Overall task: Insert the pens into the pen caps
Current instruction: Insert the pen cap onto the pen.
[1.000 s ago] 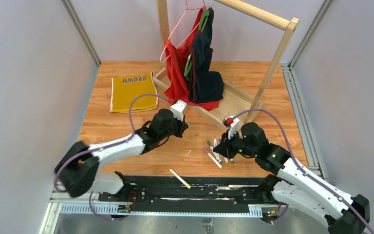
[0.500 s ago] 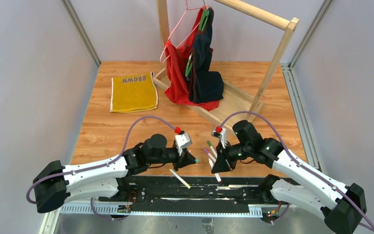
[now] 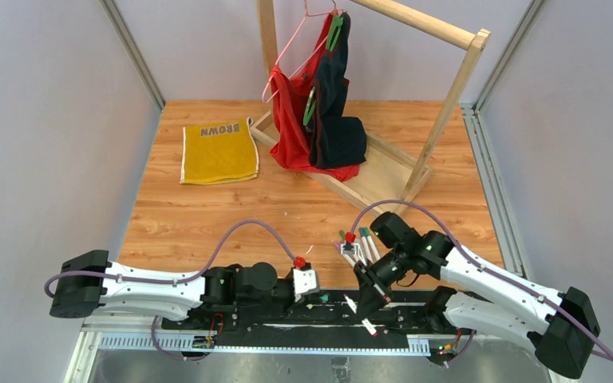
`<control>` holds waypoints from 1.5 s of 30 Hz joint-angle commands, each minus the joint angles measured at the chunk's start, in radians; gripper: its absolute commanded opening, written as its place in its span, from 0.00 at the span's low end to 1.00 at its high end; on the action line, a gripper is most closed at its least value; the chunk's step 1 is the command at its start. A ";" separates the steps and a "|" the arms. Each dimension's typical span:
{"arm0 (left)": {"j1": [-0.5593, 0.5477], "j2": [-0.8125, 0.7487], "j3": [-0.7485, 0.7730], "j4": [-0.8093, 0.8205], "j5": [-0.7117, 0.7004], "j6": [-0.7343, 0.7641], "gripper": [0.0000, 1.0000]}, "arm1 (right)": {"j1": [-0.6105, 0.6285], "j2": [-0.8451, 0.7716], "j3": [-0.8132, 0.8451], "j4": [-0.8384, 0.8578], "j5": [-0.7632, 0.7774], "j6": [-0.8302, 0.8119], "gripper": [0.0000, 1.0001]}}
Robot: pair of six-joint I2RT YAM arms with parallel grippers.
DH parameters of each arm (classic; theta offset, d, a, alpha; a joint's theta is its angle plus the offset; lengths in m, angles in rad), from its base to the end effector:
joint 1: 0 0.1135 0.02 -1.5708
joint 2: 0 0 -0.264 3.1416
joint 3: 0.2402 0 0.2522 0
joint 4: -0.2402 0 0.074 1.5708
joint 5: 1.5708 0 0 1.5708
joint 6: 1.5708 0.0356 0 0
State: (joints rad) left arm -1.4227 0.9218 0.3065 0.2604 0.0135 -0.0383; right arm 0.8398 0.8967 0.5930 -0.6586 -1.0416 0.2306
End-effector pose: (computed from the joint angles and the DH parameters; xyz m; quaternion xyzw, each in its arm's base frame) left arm 0.0287 -0.1958 0.1933 0.5268 0.6294 -0.3852 0.4217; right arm 0.0836 0.1392 0.2283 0.3904 -0.7448 -0.5409 0.0186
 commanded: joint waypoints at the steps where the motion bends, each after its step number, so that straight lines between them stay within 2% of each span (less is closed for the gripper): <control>1: -0.072 -0.011 0.001 0.069 -0.126 0.061 0.00 | 0.070 0.047 -0.010 -0.042 -0.070 0.017 0.01; 5: -0.141 -0.009 0.013 0.069 -0.168 0.089 0.00 | 0.108 0.122 -0.002 -0.044 -0.057 0.006 0.01; 16: -0.241 -0.004 0.038 0.076 -0.213 0.130 0.00 | 0.168 0.263 0.033 -0.008 -0.051 -0.004 0.01; 23: -0.278 0.033 0.069 0.077 -0.221 0.153 0.00 | 0.208 0.315 0.056 0.043 -0.053 0.006 0.01; 45: -0.354 0.057 0.100 0.082 -0.223 0.192 0.00 | 0.260 0.402 0.090 0.045 -0.063 -0.017 0.01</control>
State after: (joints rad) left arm -1.7481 0.9745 0.3618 0.3038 -0.2028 0.1295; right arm 1.0771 1.2755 0.6479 -0.6170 -1.0855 0.2337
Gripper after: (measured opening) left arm 0.047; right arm 0.070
